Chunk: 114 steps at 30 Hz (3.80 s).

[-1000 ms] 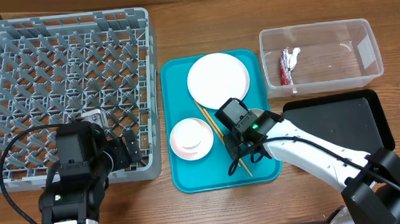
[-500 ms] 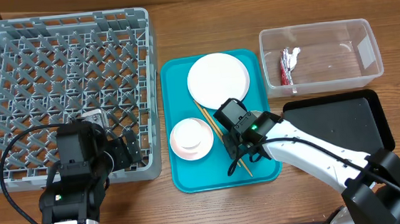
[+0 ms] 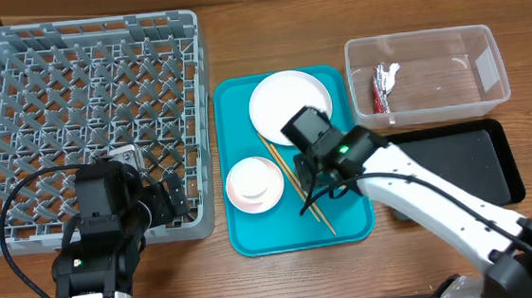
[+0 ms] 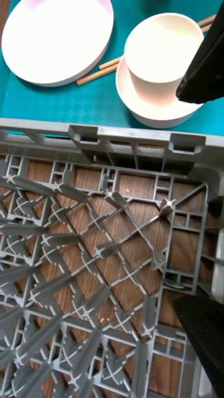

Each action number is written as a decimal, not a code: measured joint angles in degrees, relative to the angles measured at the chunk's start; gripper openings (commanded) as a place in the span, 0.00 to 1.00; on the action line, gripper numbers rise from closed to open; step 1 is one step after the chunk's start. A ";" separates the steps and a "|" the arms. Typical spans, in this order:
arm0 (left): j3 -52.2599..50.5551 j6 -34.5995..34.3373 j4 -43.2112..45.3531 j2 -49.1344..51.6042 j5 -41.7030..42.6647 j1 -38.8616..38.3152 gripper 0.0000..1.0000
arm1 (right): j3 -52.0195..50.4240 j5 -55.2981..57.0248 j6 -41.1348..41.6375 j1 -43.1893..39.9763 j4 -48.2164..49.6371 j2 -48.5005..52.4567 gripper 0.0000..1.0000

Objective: Sort waste into correct bins and load items into the dishwasher
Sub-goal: 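Tip the rice bowl over the black tray to pour out rice, then carry the empty bowl back and set it on the white plate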

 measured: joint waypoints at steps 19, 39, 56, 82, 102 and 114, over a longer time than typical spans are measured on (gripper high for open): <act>0.00 0.00 0.44 0.00 0.00 0.00 1.00 | 2.82 -20.37 2.71 -32.92 -5.11 -9.31 0.04; 0.00 0.00 0.90 0.00 0.00 0.00 1.00 | -15.50 -60.11 -15.39 -65.46 1.62 -9.33 0.04; 0.00 0.00 0.94 0.00 0.00 0.00 1.00 | -21.09 -85.11 -18.38 -77.75 10.60 -1.46 0.04; 0.00 0.00 1.29 0.00 0.00 0.00 1.00 | -21.14 -96.30 -15.76 -90.18 13.22 -1.40 0.04; 0.00 0.00 1.29 0.00 0.00 0.00 1.00 | -19.45 -82.82 -17.86 -73.94 9.11 -10.93 0.04; 0.00 0.00 1.27 0.00 0.00 0.00 1.00 | -7.58 -55.10 -17.88 -41.38 7.48 -18.69 0.04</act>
